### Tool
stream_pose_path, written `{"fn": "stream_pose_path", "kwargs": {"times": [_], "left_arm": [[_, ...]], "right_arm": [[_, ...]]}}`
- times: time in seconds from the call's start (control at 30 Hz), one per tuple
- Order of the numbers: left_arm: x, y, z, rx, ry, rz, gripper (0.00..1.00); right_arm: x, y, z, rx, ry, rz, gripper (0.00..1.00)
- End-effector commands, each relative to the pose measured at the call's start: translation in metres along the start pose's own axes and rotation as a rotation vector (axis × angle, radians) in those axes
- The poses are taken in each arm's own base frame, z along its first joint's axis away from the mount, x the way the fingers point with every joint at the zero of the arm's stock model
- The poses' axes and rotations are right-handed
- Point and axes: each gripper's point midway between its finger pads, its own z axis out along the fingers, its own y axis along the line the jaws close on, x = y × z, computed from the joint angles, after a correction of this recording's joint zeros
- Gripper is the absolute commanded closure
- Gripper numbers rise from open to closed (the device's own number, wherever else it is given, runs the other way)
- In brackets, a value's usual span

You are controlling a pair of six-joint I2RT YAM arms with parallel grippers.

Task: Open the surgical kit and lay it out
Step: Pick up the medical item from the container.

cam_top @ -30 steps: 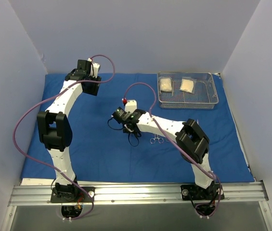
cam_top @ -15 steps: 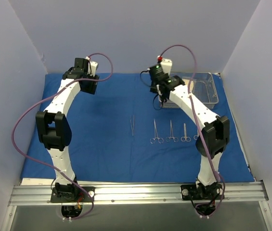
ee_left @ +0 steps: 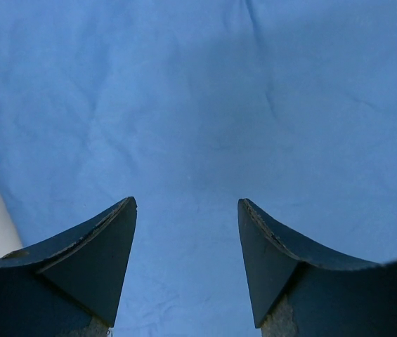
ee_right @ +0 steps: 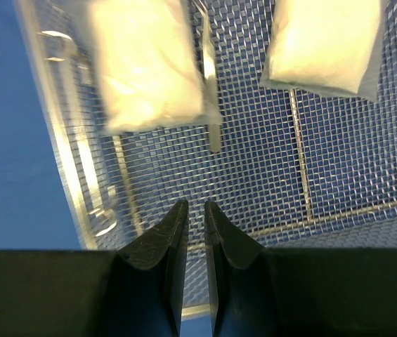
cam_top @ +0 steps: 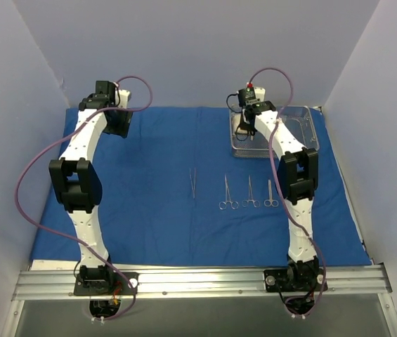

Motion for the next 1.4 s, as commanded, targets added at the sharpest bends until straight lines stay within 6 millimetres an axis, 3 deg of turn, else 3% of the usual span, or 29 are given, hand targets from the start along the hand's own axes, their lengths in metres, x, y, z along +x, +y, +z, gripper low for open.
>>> {"fn": "stream_pose_path", "kwargs": {"times": [0.0,0.17,0.27,0.53,0.8,1.03,1.13,1.17,1.2,1.37], "left_arm": [[-0.007,-0.003,-0.005,0.008,-0.005,0.048,0.31],[-0.002,0.0,0.007,-0.009,0.04,0.061,0.31],[-0.004,0.002,0.013,-0.017,0.047,0.059,0.31],[-0.014,0.004,0.023,-0.034,0.051,0.075,0.31],[-0.013,0.008,0.031,-0.057,0.062,0.094,0.31],[-0.013,0.009,0.031,-0.066,0.064,0.098,0.31],[-0.014,0.011,0.031,-0.074,0.063,0.102,0.31],[-0.014,0.011,0.031,-0.074,0.063,0.1,0.31],[-0.014,0.011,0.029,-0.073,0.061,0.1,0.31],[-0.018,0.01,0.027,-0.064,0.047,0.099,0.31]], "right_arm": [[-0.003,-0.012,0.01,-0.005,0.029,-0.011,0.88],[0.01,-0.028,0.043,-0.028,0.089,0.011,0.82],[0.021,-0.027,0.059,-0.062,0.124,0.01,0.81],[0.02,-0.021,0.087,-0.11,0.132,0.047,0.8],[0.016,-0.013,0.091,-0.154,0.11,0.043,0.8],[0.039,-0.02,0.109,-0.118,0.164,0.029,0.81],[0.048,-0.021,0.113,-0.106,0.185,0.021,0.89],[0.048,-0.023,0.112,-0.102,0.186,0.022,0.98],[0.048,-0.026,0.112,-0.093,0.187,0.02,1.0],[0.024,-0.034,0.083,-0.087,0.138,-0.001,1.0]]}}
